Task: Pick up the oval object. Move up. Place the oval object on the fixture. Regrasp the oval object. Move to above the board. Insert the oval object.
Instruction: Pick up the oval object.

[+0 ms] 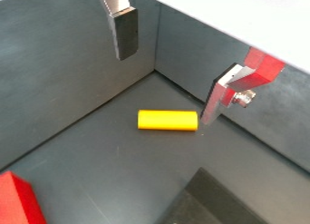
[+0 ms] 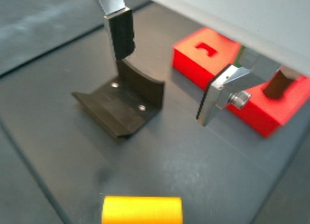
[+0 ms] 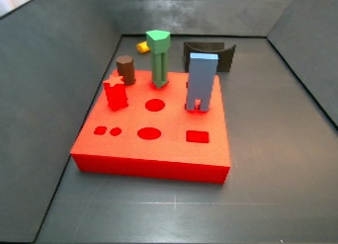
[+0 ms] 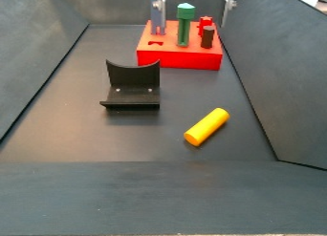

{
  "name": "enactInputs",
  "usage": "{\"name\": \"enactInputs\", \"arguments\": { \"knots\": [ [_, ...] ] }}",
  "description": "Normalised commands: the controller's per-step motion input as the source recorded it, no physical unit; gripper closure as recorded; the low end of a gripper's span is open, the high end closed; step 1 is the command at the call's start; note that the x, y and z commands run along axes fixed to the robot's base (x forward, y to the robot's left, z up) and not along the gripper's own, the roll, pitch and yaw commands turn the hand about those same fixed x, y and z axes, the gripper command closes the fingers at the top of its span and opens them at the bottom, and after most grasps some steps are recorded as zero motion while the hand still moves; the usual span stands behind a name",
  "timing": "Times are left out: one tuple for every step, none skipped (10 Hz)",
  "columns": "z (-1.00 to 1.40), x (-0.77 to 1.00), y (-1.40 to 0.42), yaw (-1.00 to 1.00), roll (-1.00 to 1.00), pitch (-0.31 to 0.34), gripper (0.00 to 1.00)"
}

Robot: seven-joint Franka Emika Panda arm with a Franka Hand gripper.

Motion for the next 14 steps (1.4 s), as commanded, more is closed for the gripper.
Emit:
{"name": "enactInputs", "arguments": {
  "knots": [
    [-1.00, -0.32, 0.24, -0.82, -0.09, 0.000, 0.00],
    [-1.00, -0.50, 0.42, -0.57, -0.07, 0.000, 0.00],
    [-1.00, -0.51, 0.43, -0.56, -0.06, 0.000, 0.00],
    [-1.00, -0.47, 0.33, -0.63, -0.05, 0.000, 0.00],
    [-0.85, -0.29, 0.13, -0.69, -0.12, -0.110, 0.00],
    [-0.38, 0.35, 0.23, -0.48, -0.34, -0.156, 0.00],
    [-0.30, 0.69, 0.22, -0.32, -0.38, -0.093, 0.00],
    [-0.30, 0.69, 0.21, -0.34, -0.38, -0.094, 0.00],
    [-0.31, 0.56, 0.20, -0.39, -0.37, -0.061, 0.00],
    [-0.32, 0.42, 0.20, -0.41, -0.38, -0.021, 0.00],
    [-0.31, 0.36, 0.19, -0.41, -0.38, -0.001, 0.00],
    [-0.36, 0.32, 0.23, -0.40, -0.36, 0.000, 0.00],
    [-0.46, 0.19, 0.25, -0.43, -0.31, 0.000, 0.00],
    [-0.47, 0.00, 0.20, -0.49, -0.31, 0.000, 0.00]
  ]
}}
